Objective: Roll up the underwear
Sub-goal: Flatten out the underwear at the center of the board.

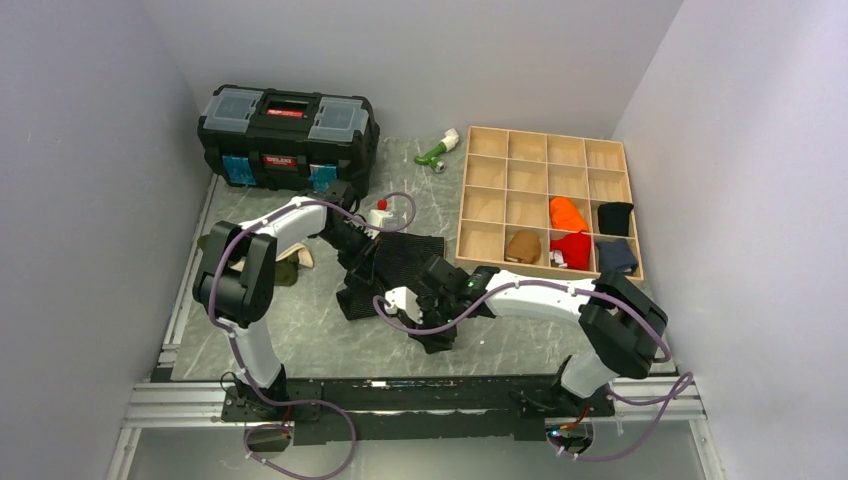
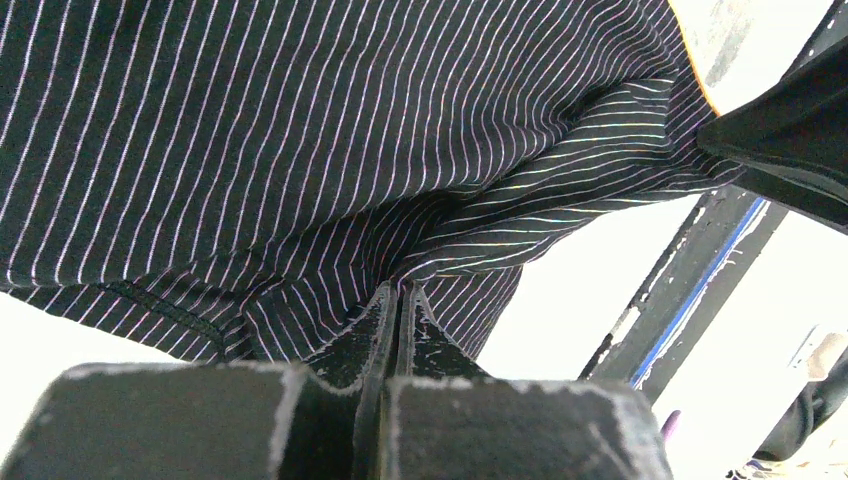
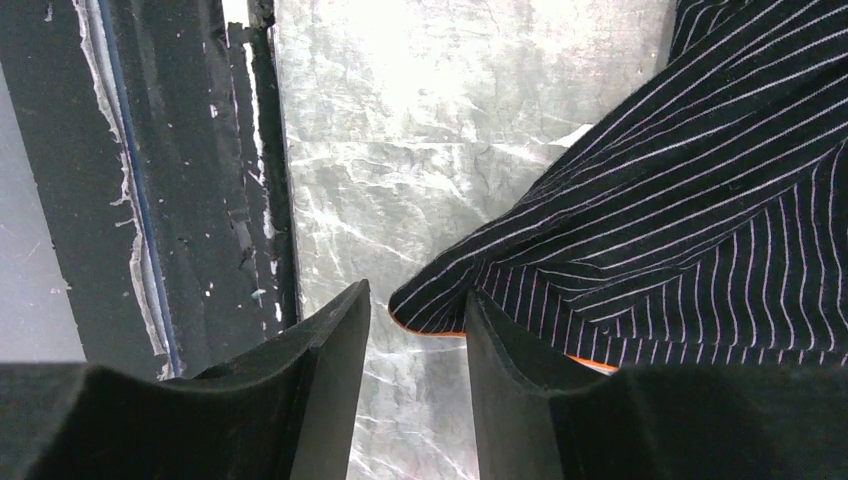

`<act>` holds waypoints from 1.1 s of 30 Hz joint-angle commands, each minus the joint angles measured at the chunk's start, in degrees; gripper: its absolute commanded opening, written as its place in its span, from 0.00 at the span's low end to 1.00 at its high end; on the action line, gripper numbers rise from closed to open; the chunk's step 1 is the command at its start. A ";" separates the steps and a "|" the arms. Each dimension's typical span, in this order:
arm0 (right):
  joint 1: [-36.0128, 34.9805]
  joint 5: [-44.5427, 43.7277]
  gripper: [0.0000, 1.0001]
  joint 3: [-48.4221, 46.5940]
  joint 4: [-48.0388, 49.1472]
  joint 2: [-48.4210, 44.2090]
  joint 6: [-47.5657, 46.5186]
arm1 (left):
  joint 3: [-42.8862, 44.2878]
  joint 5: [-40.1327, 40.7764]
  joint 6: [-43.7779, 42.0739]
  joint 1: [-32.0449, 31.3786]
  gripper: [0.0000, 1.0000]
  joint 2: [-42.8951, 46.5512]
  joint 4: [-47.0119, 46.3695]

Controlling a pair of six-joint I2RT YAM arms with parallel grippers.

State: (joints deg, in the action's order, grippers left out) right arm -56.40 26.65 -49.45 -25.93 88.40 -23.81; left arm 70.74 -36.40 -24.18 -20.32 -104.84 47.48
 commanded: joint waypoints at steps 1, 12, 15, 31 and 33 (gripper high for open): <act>-0.53 -1.55 0.43 -1.45 1.85 -1.40 1.94 | 1.97 -1.11 0.71 0.36 0.00 -0.27 0.48; -1.00 -4.36 0.13 -2.45 1.83 -0.34 2.84 | 1.32 -1.06 -0.03 0.37 0.00 -0.05 0.96; -0.87 -4.75 0.00 -2.98 1.09 -0.97 2.49 | 0.83 -1.40 -0.67 0.37 0.00 0.61 1.39; 13.51 -0.37 0.00 -15.67 -14.01 -12.15 -9.49 | -1.02 -3.50 -9.10 4.03 0.00 20.81 10.19; 14.55 -0.02 0.00 -17.12 -15.27 -12.83 -10.72 | -0.74 -4.07 -9.85 4.09 0.00 24.00 11.06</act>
State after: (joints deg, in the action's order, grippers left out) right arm -43.51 24.43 -62.63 -36.60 78.08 -30.11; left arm 68.49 -37.12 -30.48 -16.29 -86.91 54.59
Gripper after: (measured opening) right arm 0.020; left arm 0.013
